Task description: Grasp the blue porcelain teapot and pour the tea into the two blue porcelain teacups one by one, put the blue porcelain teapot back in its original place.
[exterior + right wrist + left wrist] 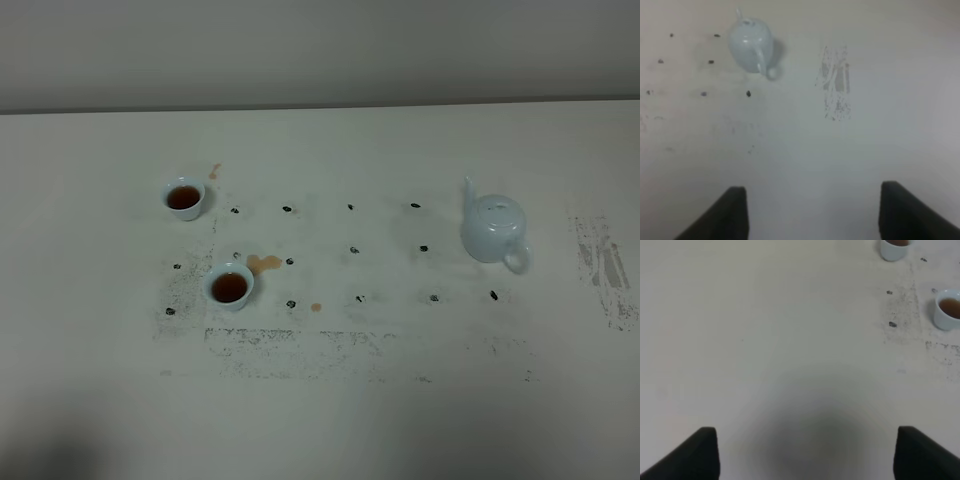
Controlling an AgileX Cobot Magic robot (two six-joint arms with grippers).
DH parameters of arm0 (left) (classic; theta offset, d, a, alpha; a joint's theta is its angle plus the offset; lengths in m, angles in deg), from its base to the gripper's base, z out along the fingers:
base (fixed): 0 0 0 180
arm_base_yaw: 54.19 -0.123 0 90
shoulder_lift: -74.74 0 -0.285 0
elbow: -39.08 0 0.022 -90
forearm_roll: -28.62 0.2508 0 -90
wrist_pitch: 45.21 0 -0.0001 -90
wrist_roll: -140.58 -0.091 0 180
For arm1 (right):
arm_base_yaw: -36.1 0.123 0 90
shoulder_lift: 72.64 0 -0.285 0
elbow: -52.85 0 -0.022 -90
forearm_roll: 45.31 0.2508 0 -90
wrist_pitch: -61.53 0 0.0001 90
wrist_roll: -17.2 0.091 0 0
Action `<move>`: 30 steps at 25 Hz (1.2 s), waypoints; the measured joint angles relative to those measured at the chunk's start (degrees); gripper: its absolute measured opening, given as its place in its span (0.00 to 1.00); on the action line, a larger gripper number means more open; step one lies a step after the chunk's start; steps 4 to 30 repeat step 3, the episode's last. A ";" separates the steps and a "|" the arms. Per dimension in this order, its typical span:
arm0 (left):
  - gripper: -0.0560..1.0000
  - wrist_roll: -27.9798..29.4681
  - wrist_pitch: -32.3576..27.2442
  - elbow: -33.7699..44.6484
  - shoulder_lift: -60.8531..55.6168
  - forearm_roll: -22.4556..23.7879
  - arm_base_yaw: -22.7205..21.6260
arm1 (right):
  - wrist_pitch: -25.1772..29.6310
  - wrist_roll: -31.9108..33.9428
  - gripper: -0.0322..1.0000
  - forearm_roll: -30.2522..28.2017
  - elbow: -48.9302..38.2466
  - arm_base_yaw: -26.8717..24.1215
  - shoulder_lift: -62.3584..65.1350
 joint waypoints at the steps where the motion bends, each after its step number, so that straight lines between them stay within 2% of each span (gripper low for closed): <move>1: 0.70 0.00 0.00 0.00 0.00 0.00 0.00 | 0.00 0.00 0.55 0.00 0.00 0.00 0.00; 30: 0.70 0.00 0.00 0.00 0.00 0.00 0.00 | 0.00 0.00 0.55 0.00 0.00 0.00 0.00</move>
